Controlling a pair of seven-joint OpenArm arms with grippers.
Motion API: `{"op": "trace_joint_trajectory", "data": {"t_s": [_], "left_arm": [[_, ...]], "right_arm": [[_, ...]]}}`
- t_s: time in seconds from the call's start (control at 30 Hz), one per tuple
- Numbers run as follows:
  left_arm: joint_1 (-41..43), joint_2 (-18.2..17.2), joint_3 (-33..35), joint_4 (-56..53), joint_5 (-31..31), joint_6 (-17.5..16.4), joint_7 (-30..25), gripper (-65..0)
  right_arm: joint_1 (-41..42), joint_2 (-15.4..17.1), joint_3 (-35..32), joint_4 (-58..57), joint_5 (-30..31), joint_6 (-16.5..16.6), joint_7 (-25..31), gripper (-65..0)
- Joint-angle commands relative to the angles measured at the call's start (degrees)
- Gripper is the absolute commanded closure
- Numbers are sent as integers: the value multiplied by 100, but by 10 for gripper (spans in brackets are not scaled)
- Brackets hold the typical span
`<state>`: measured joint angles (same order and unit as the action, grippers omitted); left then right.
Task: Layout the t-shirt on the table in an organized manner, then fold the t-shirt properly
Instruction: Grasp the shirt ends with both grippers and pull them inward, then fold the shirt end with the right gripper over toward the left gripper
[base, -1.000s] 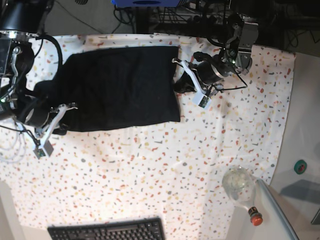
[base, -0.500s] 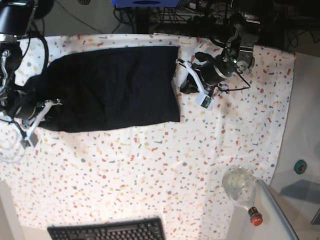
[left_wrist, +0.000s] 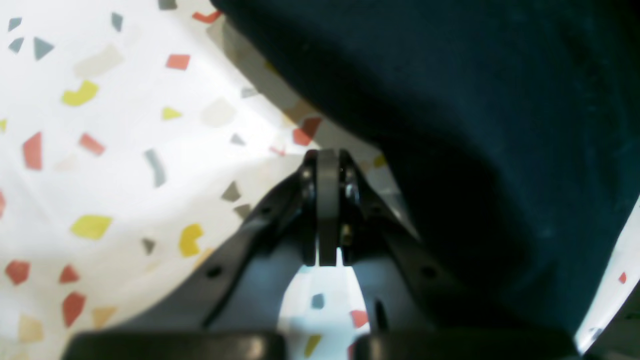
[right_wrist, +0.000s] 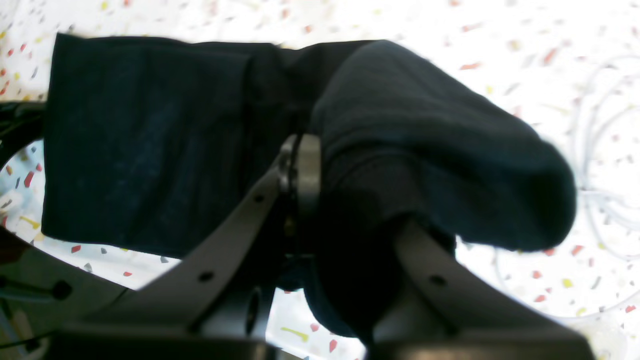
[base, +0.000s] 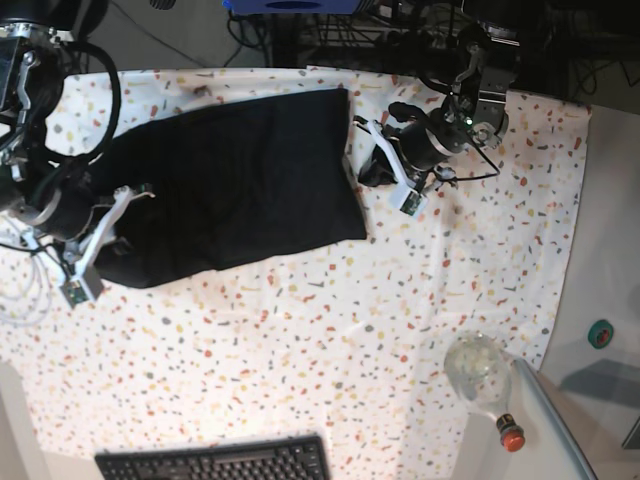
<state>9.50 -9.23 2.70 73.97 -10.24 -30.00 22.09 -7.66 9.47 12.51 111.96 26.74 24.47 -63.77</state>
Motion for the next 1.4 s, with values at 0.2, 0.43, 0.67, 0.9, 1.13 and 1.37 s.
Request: {"op": "trace_joint_trajectory", "data": {"t_s": [0.2,0.43,0.67,0.9,1.13,1.37], "left_arm": [[-66,-22,-2,79,-53,-46,-94,0],[-75,-4,-2,79,-71,-46,-94,0],[-75,-4,-2,79,-71,-46,-94,0],[-75,-4,-2,79,-71,-46,-94,0],[-66,-4,-2,79,-71,-46,-94,0],[-75,5,7,71,-71,-46,-94,0]], "right_arm": [[-82,-222,-1027,96,143,-262,491,0],[76,-249,-2126,-326,143,-772,816,0],[138,-354,-2864,-889,135,-851,1080,0],[454,-372,-3418,-1732,135,-860,1467,0],[419,-486,-3454,-1583,135,-860,1476,0],[454,-495,-3893,-1460,135,-1089,1467,0]]}}
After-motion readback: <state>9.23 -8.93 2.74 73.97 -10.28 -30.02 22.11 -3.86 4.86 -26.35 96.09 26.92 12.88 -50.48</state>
